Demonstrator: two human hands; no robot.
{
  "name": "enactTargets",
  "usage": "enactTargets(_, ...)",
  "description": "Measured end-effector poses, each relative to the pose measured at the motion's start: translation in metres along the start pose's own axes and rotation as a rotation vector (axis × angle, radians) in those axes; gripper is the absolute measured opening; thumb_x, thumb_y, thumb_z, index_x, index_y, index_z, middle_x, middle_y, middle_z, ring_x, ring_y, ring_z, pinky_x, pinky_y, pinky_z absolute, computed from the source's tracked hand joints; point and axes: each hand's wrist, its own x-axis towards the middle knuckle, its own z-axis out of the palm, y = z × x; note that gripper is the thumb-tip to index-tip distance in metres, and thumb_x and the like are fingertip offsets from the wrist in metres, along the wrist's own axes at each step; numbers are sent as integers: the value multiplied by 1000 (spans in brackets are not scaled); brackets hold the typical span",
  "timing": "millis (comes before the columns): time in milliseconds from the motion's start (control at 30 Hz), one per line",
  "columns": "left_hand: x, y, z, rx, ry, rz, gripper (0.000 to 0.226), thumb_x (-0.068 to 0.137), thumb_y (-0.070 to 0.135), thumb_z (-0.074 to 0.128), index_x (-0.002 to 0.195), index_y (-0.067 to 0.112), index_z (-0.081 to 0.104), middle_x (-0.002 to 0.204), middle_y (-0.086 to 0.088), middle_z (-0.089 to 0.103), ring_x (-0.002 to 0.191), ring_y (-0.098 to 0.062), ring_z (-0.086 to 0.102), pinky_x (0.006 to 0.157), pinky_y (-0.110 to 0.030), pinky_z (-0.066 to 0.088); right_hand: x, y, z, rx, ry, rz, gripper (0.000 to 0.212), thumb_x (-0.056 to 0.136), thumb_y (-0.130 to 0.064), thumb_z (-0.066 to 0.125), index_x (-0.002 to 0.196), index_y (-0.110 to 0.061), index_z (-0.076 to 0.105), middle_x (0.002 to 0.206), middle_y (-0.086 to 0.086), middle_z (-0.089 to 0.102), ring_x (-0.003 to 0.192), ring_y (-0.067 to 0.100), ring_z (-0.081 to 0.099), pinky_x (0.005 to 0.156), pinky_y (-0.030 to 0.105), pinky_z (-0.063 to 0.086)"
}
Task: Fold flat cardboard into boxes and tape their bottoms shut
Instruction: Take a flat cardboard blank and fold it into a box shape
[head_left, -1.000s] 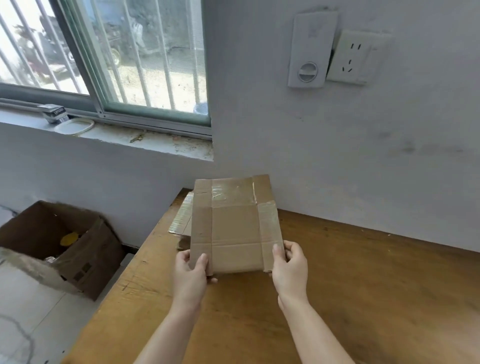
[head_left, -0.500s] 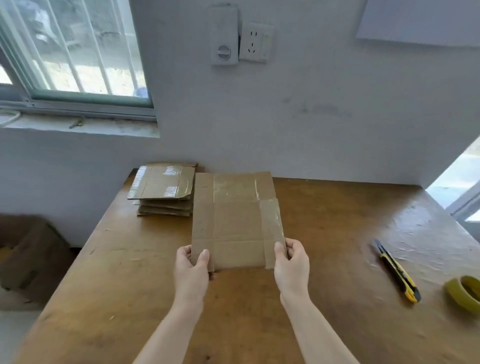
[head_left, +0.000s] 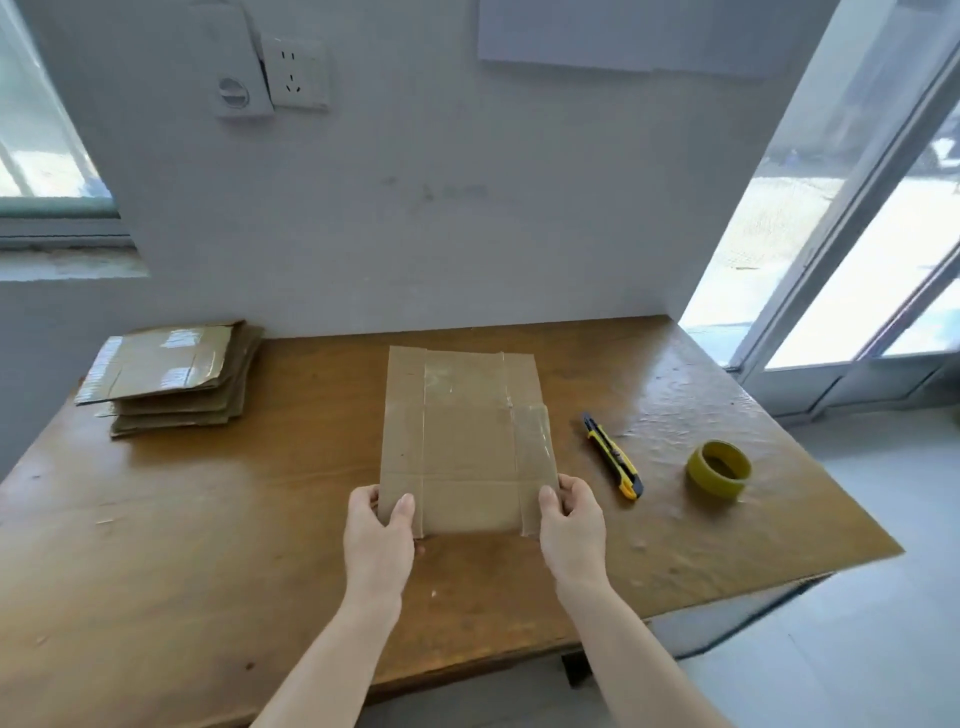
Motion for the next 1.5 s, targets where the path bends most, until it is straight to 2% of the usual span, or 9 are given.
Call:
enactTargets(233,-45,4,120,29,0,56,19,96,19,55,112,21,46,103,2,57,88,-18,62,59,-30,58,68,26,-105,-235,-167,46,52,95,-33,56,143,-23,38,124,1,60,100,22,61,82,41,56)
enactTargets(600,-40,40,250,165,-37,295,13,95,18,56,104,20,46,99,4,60,69,-10,68,50,-30,58,166,29,-173,-386,-324,39,48,90,-44,60,125,-16,44,126,4,59,112,24,56,92,40,49)
enactTargets(667,-30,46,272,230,-37,361,13,96,19,55,103,21,44,96,8,59,65,-6,67,50,-29,58,190,22,-175,-427,-348,10,57,90,-47,59,133,-15,39,133,7,55,119,25,53,96,38,46)
enactTargets(767,-14,51,304,351,-30,444,11,95,23,55,99,21,44,92,5,61,68,-17,67,54,-35,59,225,6,-177,-337,-396,-7,81,86,-60,59,149,-21,27,147,4,43,132,23,43,104,36,39)
enactTargets(967,9,52,360,506,-73,512,11,95,26,53,93,20,44,76,6,56,60,-9,56,42,-12,39,288,-29,-180,-124,-445,61,104,72,-77,59,153,-33,11,157,0,29,139,25,35,108,44,38)
enactTargets(1200,26,42,397,673,-191,517,11,96,32,49,93,25,40,72,11,54,60,-6,52,45,-26,40,342,-22,-180,-68,-429,51,101,77,-60,67,154,-30,10,160,-4,20,144,20,25,113,42,32)
enactTargets(1267,28,40,404,690,-225,452,17,95,41,50,93,26,42,71,10,56,59,-6,53,48,-32,44,353,-16,-185,-80,-458,67,98,78,-54,68,154,-30,11,160,-4,21,142,20,28,112,43,34)
enactTargets(1400,31,44,416,767,-240,260,49,83,75,37,87,28,48,71,11,57,59,-3,53,46,-22,33,371,-12,-195,-60,-529,108,94,77,-38,69,153,-32,13,153,-3,32,131,22,42,105,46,43)
enactTargets(1500,31,50,432,710,-322,107,46,85,69,39,84,26,54,73,9,60,62,-11,57,51,-28,40,378,-13,-199,-81,-529,77,84,71,-25,63,145,-28,26,132,-3,48,111,18,52,90,38,51)
